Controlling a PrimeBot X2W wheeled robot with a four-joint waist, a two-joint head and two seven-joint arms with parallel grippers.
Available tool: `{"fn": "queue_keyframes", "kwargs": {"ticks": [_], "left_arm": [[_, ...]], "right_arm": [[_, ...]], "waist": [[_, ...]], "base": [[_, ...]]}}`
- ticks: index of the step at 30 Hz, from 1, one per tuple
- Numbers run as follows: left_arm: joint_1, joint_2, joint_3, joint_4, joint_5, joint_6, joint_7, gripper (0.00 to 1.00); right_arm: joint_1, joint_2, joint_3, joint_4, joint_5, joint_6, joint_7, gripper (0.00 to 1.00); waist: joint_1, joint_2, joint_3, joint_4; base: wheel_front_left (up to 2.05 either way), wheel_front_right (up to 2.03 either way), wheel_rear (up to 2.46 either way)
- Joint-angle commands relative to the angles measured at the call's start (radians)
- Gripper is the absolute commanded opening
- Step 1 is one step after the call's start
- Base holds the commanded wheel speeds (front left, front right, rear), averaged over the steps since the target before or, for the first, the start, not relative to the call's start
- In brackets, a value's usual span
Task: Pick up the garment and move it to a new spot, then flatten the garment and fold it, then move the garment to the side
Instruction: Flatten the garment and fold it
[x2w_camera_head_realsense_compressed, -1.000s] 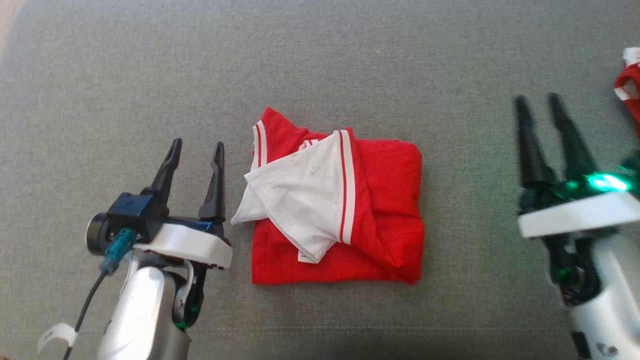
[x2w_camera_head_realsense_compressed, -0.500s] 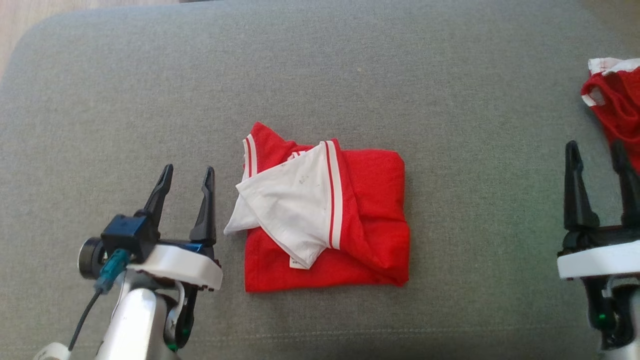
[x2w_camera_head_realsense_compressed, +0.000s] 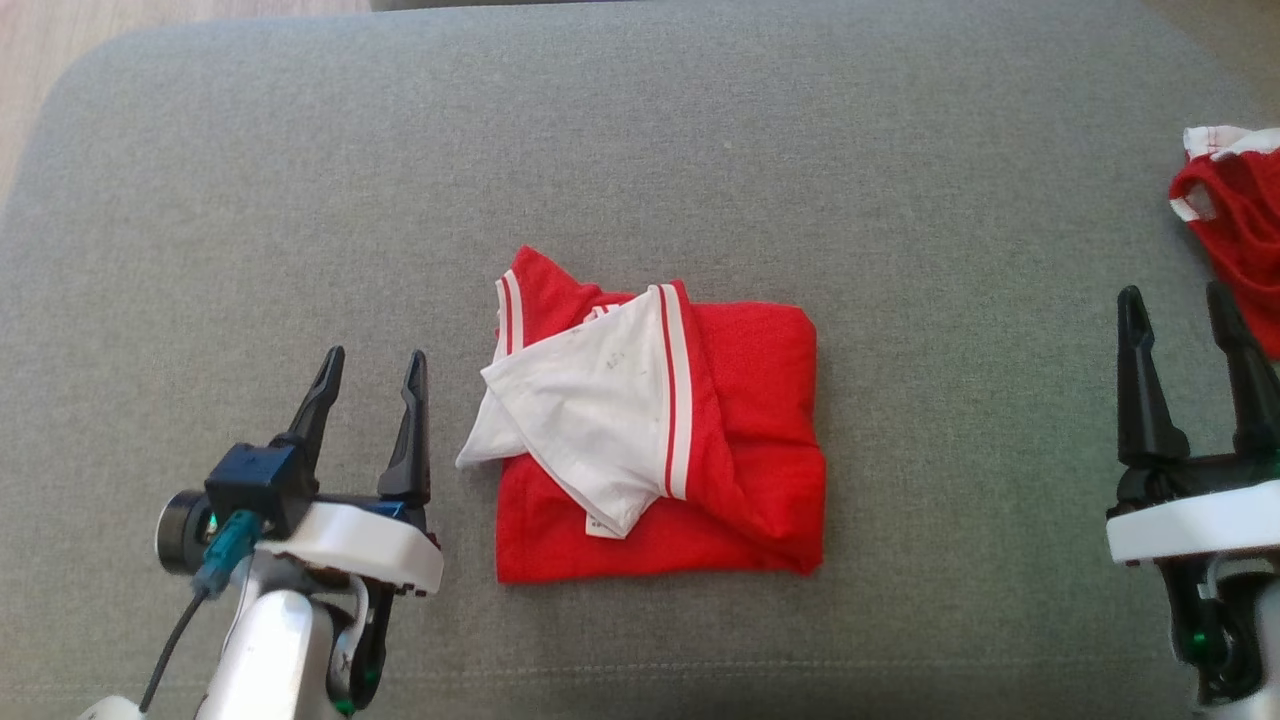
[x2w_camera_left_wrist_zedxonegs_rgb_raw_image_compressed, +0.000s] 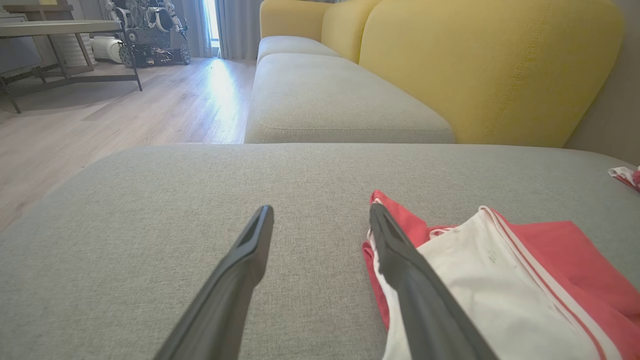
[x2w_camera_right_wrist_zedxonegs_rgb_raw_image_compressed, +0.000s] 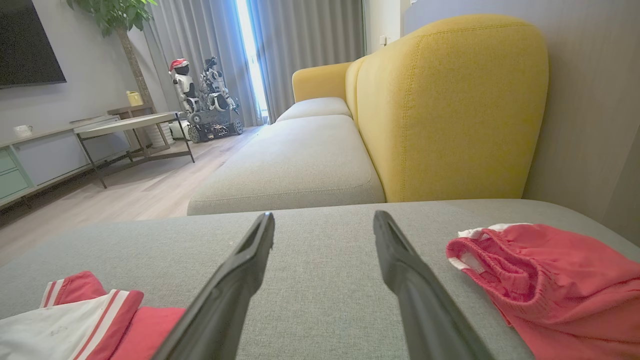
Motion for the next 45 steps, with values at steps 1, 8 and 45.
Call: {"fn": "queue_keyframes", "kwargs": {"ticks": [1,8,45], "left_arm": [[-0.02,0.02,0.032,-0.033,-0.006,0.007,-0.008,1.0],[-0.022,0.022,0.024,-0.035,-0.011,0.01,-0.007,1.0],[-0.146,-0.027,-0.052,-0.031,-0.03,0.005,-0.012,1.0]], "right_arm": [[-0.007,-0.015,0.018,-0.04,-0.007,0.004,0.002,1.0],[-0.008,-0.016,0.017,-0.036,-0.015,0.004,0.01,1.0],[-0.385,-0.096,0.697,0.388,0.155,0.004,0.101,0.0]], "waist": [[0.0,0.0,0.001,-0.001],[0.0,0.0,0.002,0.005],[0.0,0.0,0.133,0.163]], "base": [[0.0,0.0,0.0],[0.0,0.0,0.0],[0.0,0.0,0.0]]}}
